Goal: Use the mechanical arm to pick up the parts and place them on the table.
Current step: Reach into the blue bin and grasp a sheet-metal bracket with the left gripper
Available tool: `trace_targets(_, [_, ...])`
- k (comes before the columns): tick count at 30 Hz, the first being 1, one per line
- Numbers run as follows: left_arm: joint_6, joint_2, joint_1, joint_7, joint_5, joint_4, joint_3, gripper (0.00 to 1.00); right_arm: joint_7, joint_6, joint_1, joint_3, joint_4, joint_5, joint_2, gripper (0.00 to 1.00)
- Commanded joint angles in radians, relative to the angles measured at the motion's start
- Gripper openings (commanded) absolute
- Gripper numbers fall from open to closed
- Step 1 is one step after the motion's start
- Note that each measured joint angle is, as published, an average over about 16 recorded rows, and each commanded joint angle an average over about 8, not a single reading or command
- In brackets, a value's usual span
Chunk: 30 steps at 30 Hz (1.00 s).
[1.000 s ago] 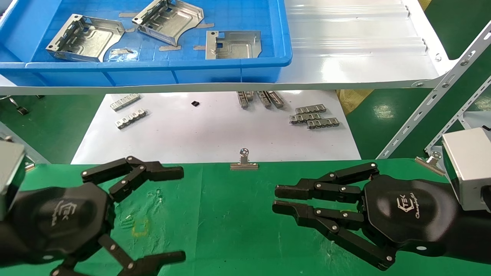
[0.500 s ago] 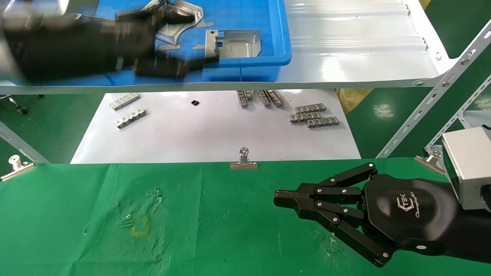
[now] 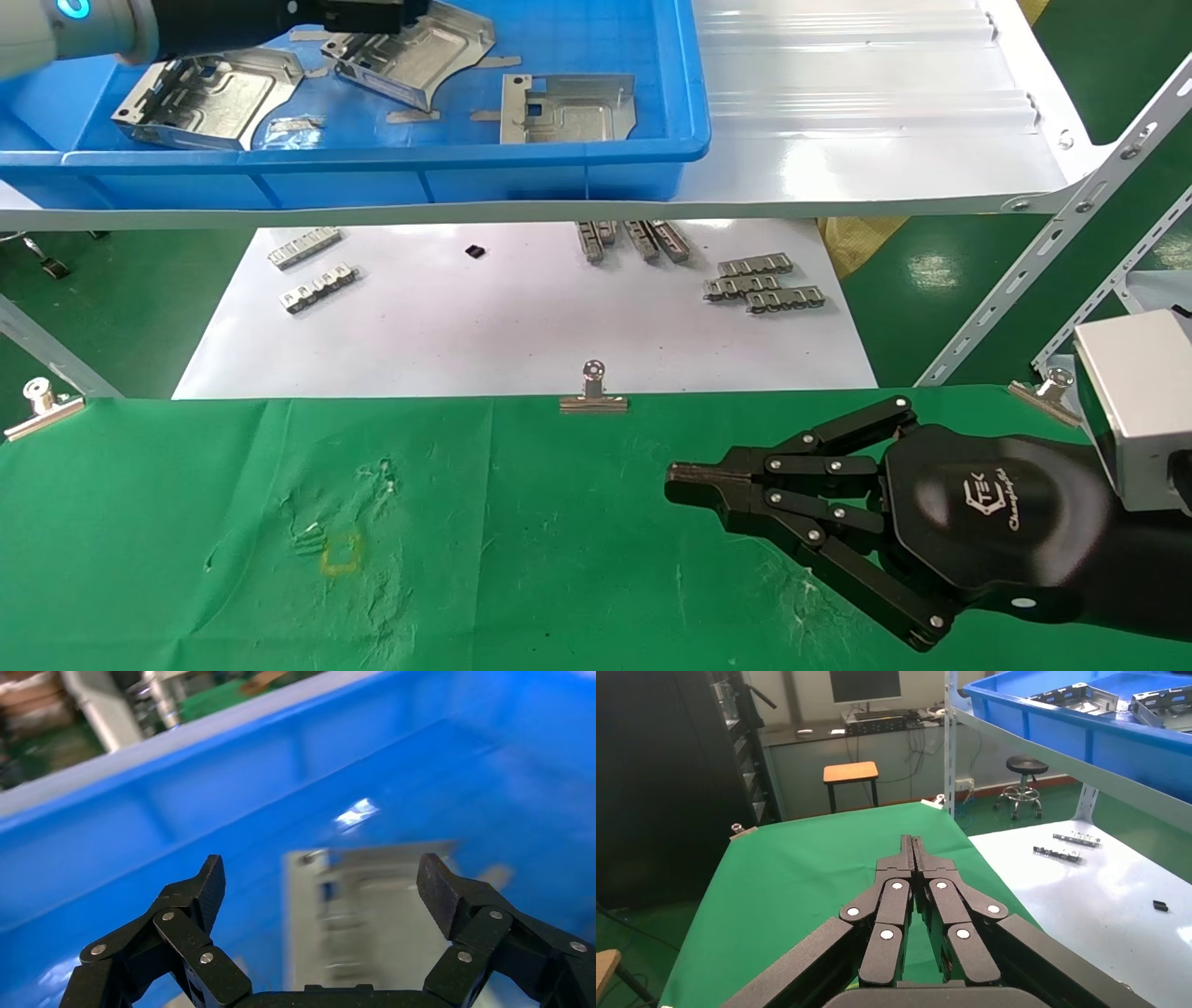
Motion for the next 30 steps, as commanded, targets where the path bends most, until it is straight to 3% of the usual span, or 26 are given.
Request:
trace_targets(1, [-0.065,0.025,-0.02,0.004,0.02,0.054,0.009,0.0,0.0,0.0,0.0,0.0,0.0,0.0,0.0,0.97])
trace_targets(12, [-0.026,0.045,-0.052,0.0,0.071,0.13,0.045,0.0,0.0,0.0,0.0,0.0,0.0,0.0,0.0,1.0])
trace_targets(30, [0.086,0.022,-0.07,0.04,0.064,0.141,0.04,0.0,0.0,0.0,0.0,0.0,0.0,0.0,0.0,1.0])
